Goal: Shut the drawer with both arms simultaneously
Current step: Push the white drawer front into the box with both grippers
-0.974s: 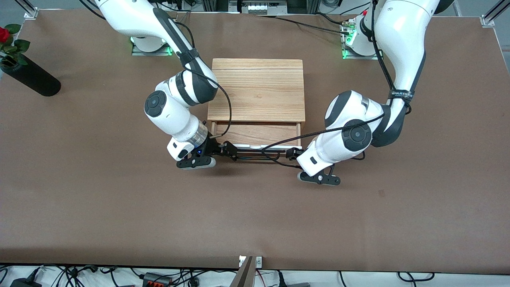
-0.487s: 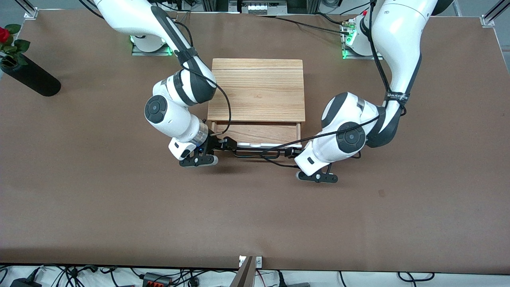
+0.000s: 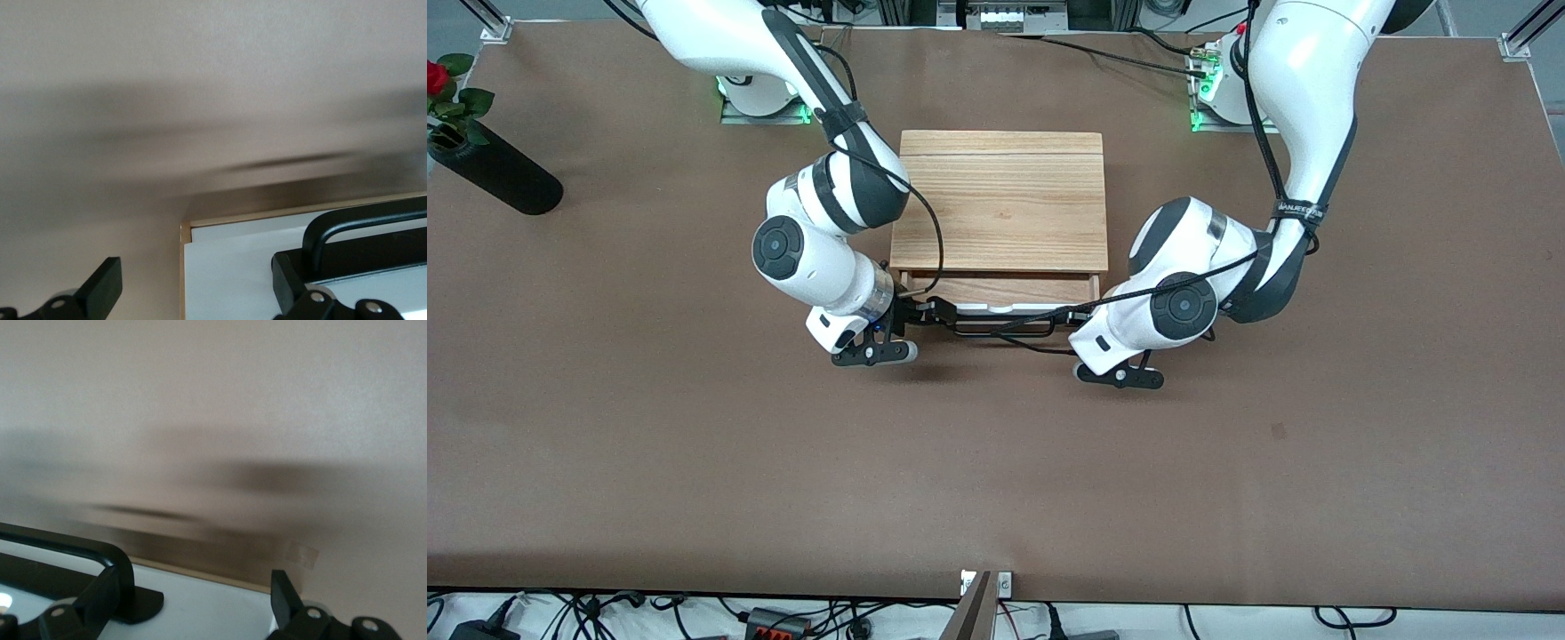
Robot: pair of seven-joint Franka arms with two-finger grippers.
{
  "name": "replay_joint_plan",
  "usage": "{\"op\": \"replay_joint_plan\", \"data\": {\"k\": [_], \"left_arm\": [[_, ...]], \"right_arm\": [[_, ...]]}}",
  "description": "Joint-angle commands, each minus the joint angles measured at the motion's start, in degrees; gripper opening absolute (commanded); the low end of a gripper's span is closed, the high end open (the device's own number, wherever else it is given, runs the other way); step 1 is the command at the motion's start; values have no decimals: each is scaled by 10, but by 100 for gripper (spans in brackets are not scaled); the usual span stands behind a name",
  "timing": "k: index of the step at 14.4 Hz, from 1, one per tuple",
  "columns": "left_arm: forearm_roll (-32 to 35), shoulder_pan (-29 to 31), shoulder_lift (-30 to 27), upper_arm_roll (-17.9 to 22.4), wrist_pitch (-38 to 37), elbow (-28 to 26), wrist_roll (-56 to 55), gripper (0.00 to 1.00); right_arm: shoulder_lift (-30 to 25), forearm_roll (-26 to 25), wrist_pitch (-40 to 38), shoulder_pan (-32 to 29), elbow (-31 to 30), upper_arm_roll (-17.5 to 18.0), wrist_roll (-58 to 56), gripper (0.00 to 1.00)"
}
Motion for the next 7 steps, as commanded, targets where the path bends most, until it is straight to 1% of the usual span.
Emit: {"op": "replay_joint_plan", "data": {"k": [1,5,7], "left_arm": [[-5,-1,-21,-19,-25,-17,-19,100],[-4,-2,-26,-21,-31,-29,-20,100],[-5,4,-30,-37,-31,-43,-20,100]], "right_arm": [[-10,8,-37,1,-4,0,4,100],[-16,8,-95,-2,-4,-4,6,100],[-16,8,-112,-2,-4,-4,7,100]]}}
